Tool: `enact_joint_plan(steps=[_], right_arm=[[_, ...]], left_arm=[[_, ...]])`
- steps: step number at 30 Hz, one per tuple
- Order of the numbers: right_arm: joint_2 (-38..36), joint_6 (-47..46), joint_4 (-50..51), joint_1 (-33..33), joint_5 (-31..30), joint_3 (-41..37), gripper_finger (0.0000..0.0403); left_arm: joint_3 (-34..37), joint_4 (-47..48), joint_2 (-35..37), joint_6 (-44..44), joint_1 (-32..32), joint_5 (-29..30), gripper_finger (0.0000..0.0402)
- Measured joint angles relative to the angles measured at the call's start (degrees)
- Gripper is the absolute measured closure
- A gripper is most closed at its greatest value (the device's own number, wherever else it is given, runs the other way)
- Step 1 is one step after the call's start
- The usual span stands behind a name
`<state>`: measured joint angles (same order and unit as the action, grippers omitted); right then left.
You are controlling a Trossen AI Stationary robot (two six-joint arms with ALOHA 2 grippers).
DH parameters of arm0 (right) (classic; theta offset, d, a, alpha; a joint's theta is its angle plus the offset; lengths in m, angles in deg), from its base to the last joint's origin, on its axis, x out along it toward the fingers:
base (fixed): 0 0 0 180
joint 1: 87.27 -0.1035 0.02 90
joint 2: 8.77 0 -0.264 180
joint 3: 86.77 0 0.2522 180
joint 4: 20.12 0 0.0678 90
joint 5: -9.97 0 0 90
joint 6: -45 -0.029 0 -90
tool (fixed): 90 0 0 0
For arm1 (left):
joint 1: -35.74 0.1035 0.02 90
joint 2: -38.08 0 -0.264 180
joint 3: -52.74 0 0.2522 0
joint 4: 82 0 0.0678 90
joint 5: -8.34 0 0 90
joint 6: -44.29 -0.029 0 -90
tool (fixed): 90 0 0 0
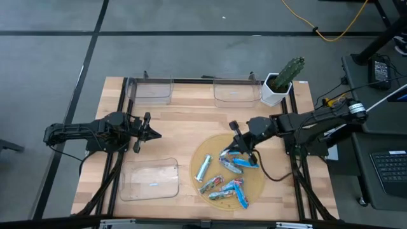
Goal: Pick and place Granola Bars by type
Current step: Put the orange granola bar into the top right transparent bin
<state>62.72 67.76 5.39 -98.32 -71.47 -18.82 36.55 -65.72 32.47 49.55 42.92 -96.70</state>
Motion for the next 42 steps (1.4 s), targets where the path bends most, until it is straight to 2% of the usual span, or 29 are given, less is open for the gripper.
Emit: enact_joint_plan(steps=[9, 20, 28, 42], right_arm=[[0.0, 0.2, 1.1, 7.2, 0.0, 0.3, 0.0394], [0.0, 2.8, 7.3, 19.7, 0.3, 5.4, 0.0393], [0.4, 1.6, 7.8, 28.1, 5.9, 5.4, 0.0393], [0.4, 1.6, 9.6, 30.7, 6.1, 5.4, 0.0393]], left_arm=[[0.0, 0.0, 0.0, 0.0, 0.0, 0.0, 0.0389], [0.0, 0.0, 0.0, 0.0, 0.0, 0.0, 0.0393], [0.0, 0.0, 0.0, 0.0, 0.0, 0.0, 0.0390], [0.0, 0.0, 0.0, 0.0, 0.0, 0.0, 0.0393]])
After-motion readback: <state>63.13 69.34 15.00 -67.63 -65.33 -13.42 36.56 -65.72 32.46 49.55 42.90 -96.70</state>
